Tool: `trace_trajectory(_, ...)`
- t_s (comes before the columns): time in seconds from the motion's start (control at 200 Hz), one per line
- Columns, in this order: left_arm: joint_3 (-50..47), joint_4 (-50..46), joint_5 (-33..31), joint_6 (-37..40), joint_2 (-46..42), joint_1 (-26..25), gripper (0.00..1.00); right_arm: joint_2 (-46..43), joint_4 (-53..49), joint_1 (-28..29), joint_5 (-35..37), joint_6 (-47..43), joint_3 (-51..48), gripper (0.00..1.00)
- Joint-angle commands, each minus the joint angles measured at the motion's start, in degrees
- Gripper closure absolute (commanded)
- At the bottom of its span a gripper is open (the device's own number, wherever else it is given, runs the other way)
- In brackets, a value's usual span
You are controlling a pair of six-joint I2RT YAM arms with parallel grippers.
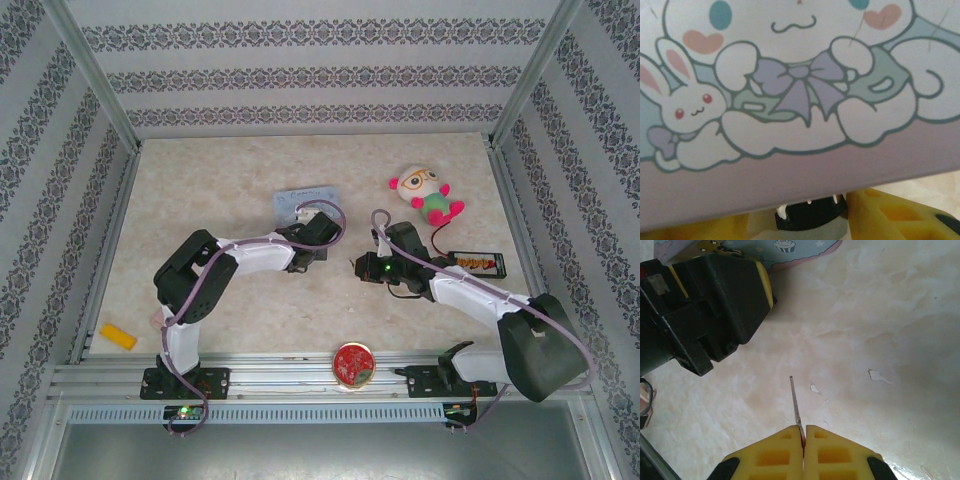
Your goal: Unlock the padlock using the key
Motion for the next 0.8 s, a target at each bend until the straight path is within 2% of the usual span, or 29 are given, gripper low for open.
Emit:
trace_trajectory(0.0,-0.4,3.5,-3.0,-0.5,1.3,0.8,0.48,0.8,2.0,-0.2,0.5,-0.9,1.9,1.0)
trace_trajectory(0.285,0.1,5.2,-3.2,-1.2,3.2,0.8,0.45,1.2,2.7,-0.2,0.1,-0.8,2.2,1.0)
trace_trajectory(0.49,0.2,5.8,-4.6,-2.0,3.8,0.9,0.46,1.1,3.5,-0.2,0.0,-0.6,2.0,1.0)
trace_trajectory(0.795,-0.9,12.3,-4.7,-2.0,5.6,1.5,0.49,2.0,4.4,-0.2,-0.2,-0.7,2.2,1.0)
